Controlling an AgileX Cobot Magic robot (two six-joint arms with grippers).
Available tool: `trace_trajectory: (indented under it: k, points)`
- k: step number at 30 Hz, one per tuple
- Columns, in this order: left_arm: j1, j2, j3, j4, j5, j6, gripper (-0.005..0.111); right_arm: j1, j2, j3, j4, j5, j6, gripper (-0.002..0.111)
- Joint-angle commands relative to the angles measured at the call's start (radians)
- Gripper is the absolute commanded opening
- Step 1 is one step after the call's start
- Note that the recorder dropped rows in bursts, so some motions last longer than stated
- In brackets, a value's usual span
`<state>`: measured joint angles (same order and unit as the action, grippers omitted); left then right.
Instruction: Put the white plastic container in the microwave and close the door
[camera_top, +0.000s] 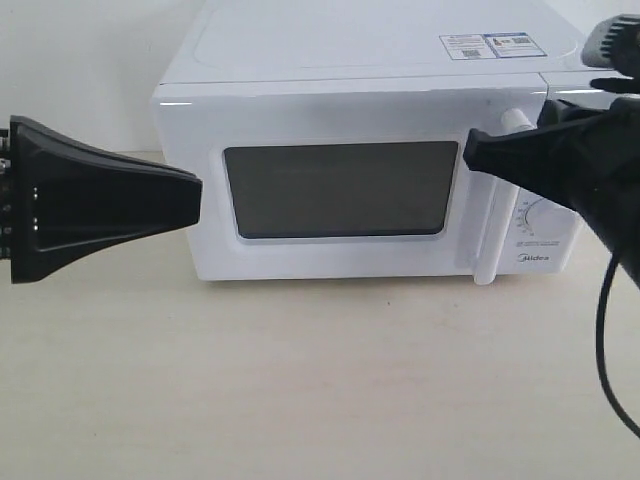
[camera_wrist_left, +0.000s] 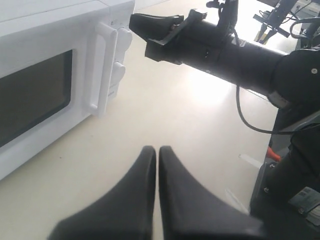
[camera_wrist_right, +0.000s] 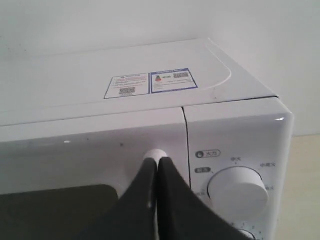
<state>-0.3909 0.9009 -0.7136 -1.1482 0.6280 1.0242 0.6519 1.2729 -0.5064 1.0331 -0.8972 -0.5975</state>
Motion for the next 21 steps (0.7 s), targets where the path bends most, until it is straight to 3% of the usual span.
trace_trajectory:
  k: [1,21]
  points:
    - [-0.002,-0.003,0.004,-0.015,-0.004,0.0,0.004,-0.003,-0.057,0.02,0.053,0.038,-0.065,0.0]
    - [-0.002,-0.003,0.004,-0.015,-0.008,0.0,0.004,-0.003,-0.065,0.02,0.088,0.042,-0.065,0.0]
